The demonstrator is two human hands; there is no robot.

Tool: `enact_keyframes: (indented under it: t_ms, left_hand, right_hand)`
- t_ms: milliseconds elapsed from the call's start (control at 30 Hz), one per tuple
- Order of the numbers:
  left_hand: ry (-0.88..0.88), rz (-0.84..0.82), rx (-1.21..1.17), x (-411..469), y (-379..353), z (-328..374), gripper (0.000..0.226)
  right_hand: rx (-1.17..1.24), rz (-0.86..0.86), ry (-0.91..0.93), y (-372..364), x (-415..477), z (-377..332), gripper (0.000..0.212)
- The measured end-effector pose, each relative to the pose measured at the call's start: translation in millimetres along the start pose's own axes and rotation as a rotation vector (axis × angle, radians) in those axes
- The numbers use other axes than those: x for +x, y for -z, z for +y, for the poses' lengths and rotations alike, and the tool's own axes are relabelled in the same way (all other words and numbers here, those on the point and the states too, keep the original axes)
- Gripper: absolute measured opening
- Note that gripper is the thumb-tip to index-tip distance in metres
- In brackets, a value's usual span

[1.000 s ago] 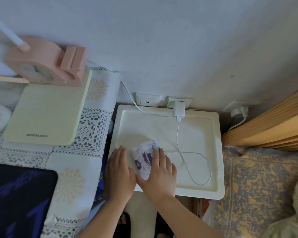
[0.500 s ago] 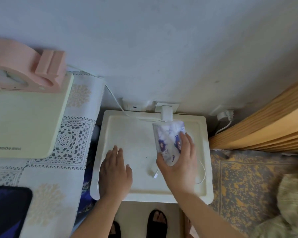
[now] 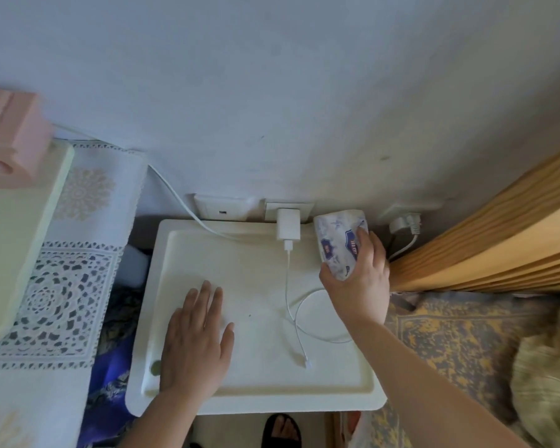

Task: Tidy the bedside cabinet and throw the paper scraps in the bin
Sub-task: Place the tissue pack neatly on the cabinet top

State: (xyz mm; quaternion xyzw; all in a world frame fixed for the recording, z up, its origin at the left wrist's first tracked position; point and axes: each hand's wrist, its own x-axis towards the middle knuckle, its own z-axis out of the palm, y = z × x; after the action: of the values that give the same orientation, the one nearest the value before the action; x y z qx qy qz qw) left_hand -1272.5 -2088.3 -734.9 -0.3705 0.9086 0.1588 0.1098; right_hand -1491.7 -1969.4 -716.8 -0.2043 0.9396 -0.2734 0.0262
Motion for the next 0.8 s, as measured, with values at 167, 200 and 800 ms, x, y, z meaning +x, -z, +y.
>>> enact_keyframes:
  t_ms: [167,200,800]
  left_hand:
    - [-0.011,0.000,0.005,-0.2,2.4,0.7,0.071]
    - [-0.014,-0.007,0.004,-0.3,2.0,0.4,0.072]
    - [0.007,-0.062,0.002,2.2,-1.7,-2.2,0.066]
  right_hand:
    - [0.040,0.002,-0.066,-13.7,-11.5,-4.6,0.085]
    - [0.027,0.004,-0.070,-14.7,-16.8,-3.7,0.084]
    - [-0.141,-0.047,-0.123,-14.3,-44.3,7.8,0.085]
